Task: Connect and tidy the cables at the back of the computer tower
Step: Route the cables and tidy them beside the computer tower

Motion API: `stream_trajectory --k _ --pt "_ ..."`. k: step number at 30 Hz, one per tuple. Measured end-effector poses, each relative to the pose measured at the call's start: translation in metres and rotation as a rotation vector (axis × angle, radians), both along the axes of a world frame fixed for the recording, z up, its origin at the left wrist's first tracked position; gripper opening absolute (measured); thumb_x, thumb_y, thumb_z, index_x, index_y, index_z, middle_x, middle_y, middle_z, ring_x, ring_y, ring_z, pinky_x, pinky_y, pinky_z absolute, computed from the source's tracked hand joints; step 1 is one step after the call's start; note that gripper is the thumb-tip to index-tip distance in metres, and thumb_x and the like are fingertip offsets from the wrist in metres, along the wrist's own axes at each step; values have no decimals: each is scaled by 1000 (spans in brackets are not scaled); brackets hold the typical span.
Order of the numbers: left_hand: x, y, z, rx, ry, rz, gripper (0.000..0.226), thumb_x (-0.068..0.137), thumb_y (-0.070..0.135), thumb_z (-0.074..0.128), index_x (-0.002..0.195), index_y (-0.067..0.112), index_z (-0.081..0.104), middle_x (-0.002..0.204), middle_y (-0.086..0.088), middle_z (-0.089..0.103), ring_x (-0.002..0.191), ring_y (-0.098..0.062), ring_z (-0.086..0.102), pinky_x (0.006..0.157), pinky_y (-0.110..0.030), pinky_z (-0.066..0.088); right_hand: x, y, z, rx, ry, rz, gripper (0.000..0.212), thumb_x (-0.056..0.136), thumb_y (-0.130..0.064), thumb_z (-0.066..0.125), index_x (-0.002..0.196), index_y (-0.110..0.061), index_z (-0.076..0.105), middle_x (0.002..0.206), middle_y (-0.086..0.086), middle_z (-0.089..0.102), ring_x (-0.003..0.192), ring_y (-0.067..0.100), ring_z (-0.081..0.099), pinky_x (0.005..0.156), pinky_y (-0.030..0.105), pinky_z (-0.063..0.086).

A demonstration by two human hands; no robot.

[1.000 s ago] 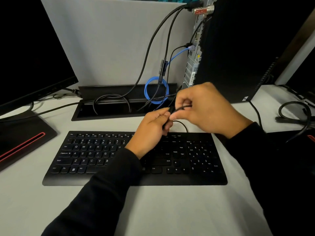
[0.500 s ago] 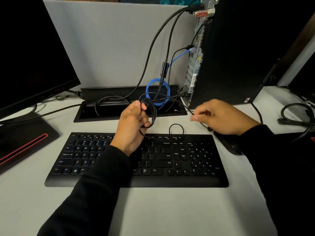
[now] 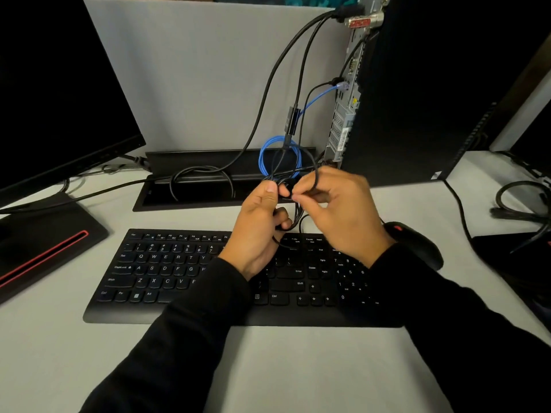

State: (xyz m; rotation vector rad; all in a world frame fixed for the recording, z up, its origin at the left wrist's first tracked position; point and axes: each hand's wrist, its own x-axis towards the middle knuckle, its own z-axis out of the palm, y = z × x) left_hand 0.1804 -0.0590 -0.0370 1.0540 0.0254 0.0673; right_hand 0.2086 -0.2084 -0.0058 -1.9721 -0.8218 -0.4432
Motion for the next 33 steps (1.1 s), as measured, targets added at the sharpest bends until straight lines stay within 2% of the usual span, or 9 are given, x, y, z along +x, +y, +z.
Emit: stream_trajectory --k 2,5,11,15,18,21,24,29,33 --pt "-2 -3 4 -83 17 -90 30 112 27 33 98 12 56 78 3 56 55 -7 32 54 -21 37 -2 2 -11 -135 -226 -65 10 89 0 73 97 -6 76 104 3 62 97 10 60 85 21 52" --pt "-6 -6 10 -183 55 -249 33 111 26 32 97 8 55 74 0 52 50 -5 30 50 -18 34 -7 4 -10 -44 -114 -84 19 85 12 58 96 -3 62 110 4 52 96 -8 55 83 9 47" --pt "-5 -3 9 -300 52 -350 34 110 29 34 88 11 54 58 5 37 44 -5 31 47 -20 35 -1 -5 2 -120 255 52 38 98 -2 44 124 -30 48 78 2 63 66 24 62 68 47 55" --pt "-3 -4 12 -353 30 -353 34 109 29 35 92 10 56 57 6 35 44 -6 31 49 -21 35 1 -8 10 -136 229 87 19 102 -28 57 121 -28 61 87 -8 69 80 12 68 78 40 59" --pt "-1 2 13 -375 27 -325 33 108 30 35 94 9 56 55 6 35 43 -5 30 45 -19 34 7 -18 14 -229 210 105 32 93 -49 68 116 -28 70 95 -7 73 87 10 70 76 23 56" --pt "3 26 15 -473 -28 -334 34 109 32 34 91 12 55 57 8 35 47 -6 23 46 -19 28 20 -45 10 -270 234 -23 24 89 -47 71 99 -27 79 90 -12 76 87 3 69 78 18 52" --pt "7 45 13 -435 -10 -310 36 108 35 35 89 13 57 58 8 34 48 -6 20 46 -19 28 35 -69 3 -211 306 -186 12 97 -28 69 94 -26 80 91 -13 77 90 2 70 89 27 55" --pt "3 32 11 -191 109 -358 45 106 47 36 86 12 56 59 7 28 43 -5 25 42 -19 28 46 -68 -2 -102 254 -587 30 103 -35 59 85 -15 69 69 -5 62 66 11 57 78 36 51" --pt "0 26 11 41 102 -328 32 105 34 45 84 13 55 59 6 25 46 -6 22 45 -21 24 41 -50 14 491 645 -460 28 107 -29 54 83 -16 60 56 -5 39 49 10 37 51 29 38"
